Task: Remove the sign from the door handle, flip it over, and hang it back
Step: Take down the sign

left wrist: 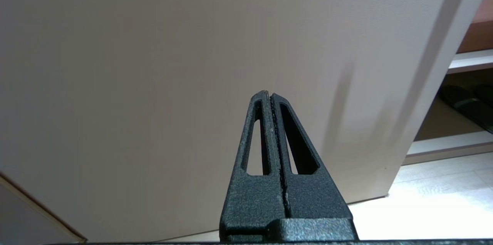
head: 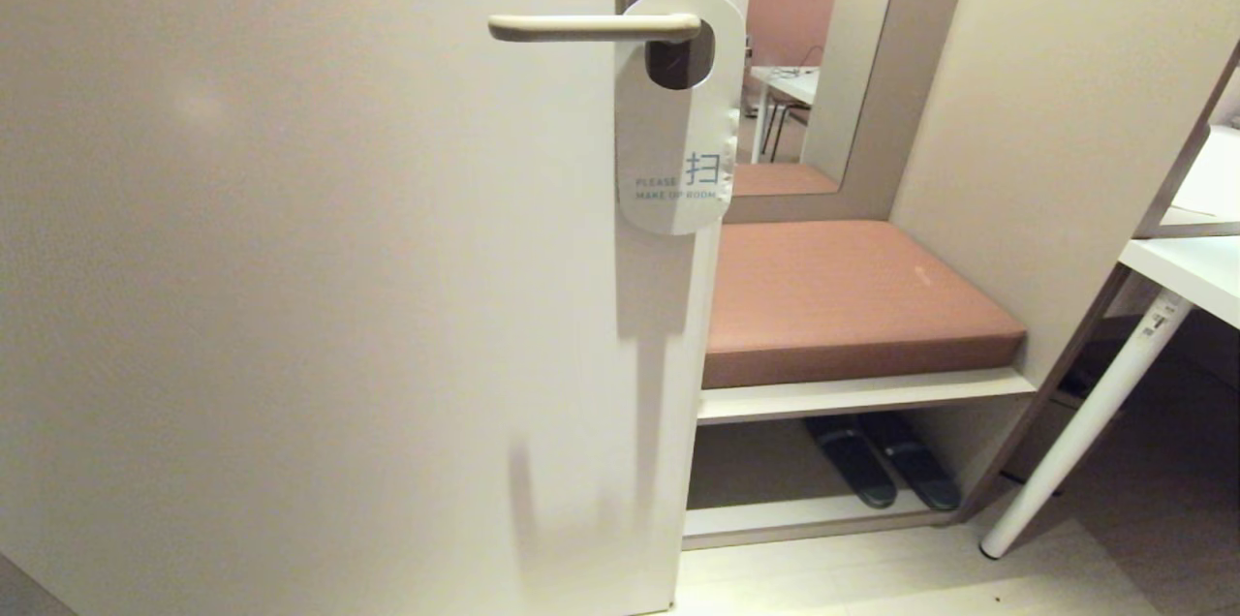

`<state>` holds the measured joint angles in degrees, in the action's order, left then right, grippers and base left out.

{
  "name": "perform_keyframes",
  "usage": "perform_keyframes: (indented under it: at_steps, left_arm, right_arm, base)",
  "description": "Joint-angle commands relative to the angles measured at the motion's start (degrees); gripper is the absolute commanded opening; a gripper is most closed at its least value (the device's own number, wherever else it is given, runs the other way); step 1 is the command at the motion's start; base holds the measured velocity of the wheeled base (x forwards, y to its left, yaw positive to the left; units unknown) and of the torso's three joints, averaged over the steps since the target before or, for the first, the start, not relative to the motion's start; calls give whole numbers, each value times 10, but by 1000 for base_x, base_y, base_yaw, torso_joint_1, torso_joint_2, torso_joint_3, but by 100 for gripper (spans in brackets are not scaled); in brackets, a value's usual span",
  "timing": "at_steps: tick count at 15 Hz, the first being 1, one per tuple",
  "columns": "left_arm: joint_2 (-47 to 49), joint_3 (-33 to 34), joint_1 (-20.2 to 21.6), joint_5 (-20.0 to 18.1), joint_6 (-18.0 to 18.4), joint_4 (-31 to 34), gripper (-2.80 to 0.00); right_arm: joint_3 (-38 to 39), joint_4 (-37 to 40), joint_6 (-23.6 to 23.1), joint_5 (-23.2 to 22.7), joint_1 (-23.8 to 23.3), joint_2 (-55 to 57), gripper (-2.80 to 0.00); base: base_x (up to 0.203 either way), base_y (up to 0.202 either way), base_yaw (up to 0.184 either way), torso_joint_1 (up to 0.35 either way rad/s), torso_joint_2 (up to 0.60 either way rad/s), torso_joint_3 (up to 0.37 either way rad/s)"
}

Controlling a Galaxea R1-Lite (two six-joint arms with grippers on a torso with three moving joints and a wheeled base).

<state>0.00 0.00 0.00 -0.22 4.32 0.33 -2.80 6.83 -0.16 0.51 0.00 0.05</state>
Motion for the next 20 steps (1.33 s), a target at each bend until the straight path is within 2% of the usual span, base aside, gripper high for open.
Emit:
perform_keyframes:
  at_steps: [1, 7, 10, 20]
  left_arm:
    - [0, 0, 0, 0, 0, 0, -280]
    - [0, 0, 0, 0, 0, -1, -280]
    - [0, 0, 0, 0, 0, -1, -280]
    - [0, 0, 0, 0, 0, -1, -280]
  right_arm:
    - [0, 0, 0, 0, 0, 0, -280]
    - [0, 0, -1, 0, 0, 0, -280]
    - [0, 0, -21, -16, 0, 0, -280]
    - [-8, 1, -18, -16, 0, 0, -280]
  base:
    - [0, 0, 0, 0, 0, 0]
    - [0, 0, 0, 0, 0, 0]
    - [0, 0, 0, 0, 0, 0]
    - [0, 0, 0, 0, 0, 0]
